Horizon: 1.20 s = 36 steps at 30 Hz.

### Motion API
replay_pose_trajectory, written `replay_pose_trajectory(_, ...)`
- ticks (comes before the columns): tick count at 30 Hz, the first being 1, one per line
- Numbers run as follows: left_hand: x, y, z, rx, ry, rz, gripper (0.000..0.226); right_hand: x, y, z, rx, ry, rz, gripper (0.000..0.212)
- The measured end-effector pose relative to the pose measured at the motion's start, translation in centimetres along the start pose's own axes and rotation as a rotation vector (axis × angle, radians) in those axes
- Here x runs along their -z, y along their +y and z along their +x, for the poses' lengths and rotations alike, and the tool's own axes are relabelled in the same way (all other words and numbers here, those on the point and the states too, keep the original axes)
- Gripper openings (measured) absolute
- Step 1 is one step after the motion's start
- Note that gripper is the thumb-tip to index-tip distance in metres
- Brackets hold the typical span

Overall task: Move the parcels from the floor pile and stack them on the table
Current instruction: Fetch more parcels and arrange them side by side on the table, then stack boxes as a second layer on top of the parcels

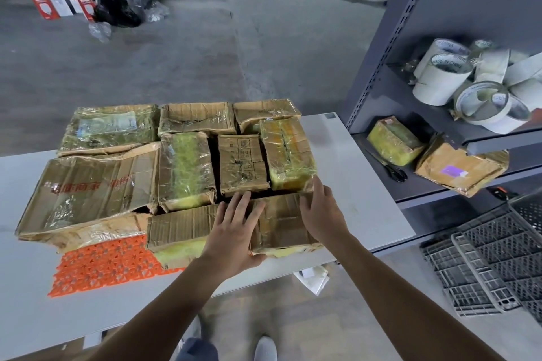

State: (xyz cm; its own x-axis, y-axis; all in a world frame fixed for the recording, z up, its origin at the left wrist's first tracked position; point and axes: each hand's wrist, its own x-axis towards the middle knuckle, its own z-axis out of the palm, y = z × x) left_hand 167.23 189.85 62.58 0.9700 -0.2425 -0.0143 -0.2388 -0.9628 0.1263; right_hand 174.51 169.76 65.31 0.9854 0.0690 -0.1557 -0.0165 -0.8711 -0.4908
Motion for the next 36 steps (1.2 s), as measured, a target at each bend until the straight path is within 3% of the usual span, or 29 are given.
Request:
replay_pose_trajectory(10,1.0,0.3,0.3,-0.069,0.010,-0.025,0.104,1.3,-1.3,2.8,0.165,0.183,-0.129,0.043)
replay_pose_trajectory(19,3.1,-0.3,0.2,-0.048,0.077,-0.038,0.076,1.0,-4.9,3.8,0.356,0.136,-0.128,0.039)
replay_pose_trajectory(30,5.8,-4.8,-6.9,0.417,0.244,-0.143,0.053,-3.8,-15.1,1.7,0.738,-0.030,-0.038,0.039)
replay_pose_trajectory(36,7.3,-7.9,-15.1,0.684,0.274,-0.136,0.065,-7.3,-22.0,-3.2,0.923,-0.110,0.033,0.037)
